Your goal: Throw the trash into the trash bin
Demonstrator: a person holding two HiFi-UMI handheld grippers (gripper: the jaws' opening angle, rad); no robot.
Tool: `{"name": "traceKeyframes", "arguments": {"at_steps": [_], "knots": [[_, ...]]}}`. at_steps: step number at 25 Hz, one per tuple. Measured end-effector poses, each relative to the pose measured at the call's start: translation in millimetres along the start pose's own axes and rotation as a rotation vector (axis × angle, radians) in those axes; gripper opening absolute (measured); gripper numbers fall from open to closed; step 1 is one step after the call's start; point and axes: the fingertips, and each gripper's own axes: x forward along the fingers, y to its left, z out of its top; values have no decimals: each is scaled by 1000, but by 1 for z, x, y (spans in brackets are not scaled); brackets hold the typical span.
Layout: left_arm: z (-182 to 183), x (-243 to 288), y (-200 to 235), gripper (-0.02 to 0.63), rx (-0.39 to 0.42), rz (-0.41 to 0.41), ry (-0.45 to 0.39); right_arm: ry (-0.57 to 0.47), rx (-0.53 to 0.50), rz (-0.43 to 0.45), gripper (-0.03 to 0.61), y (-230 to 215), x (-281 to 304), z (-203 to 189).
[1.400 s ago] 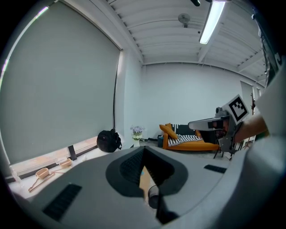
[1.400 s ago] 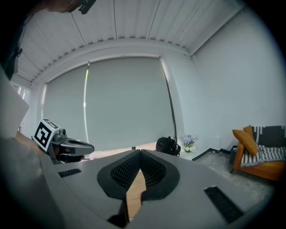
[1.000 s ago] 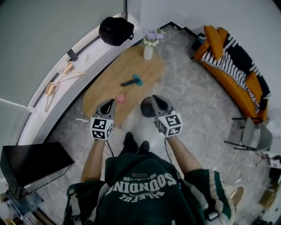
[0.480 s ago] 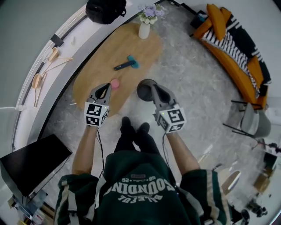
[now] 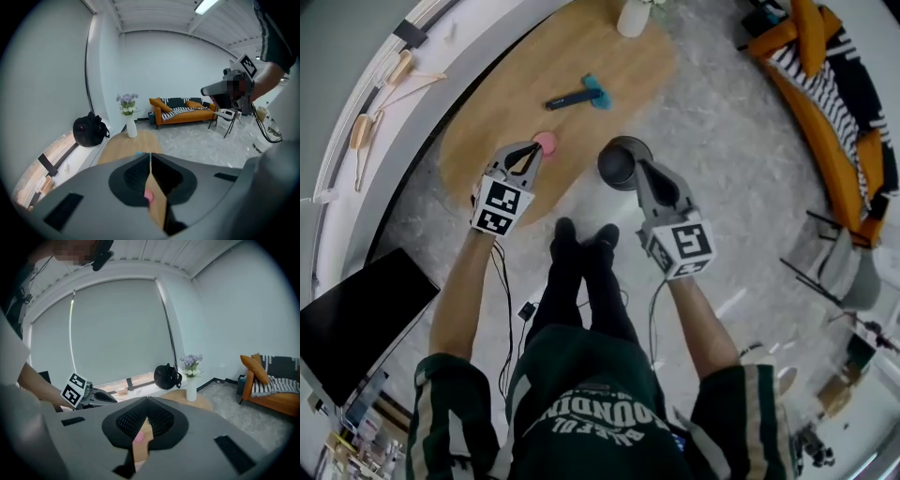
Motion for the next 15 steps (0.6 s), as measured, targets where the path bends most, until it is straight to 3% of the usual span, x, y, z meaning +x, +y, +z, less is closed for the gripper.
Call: {"name": "traceKeyframes", "arguments": {"at_steps": [4,7,15], "knots": [[-35,44,-8,7,33,1,61,18,23,14,2,-13,22,-30],[-66,75,-8,79,56,4,116,48,50,6,2,-21,41,-61],[-168,138,-19,106,155,-58,345,164,75,48,2,-13,56,-130]]}}
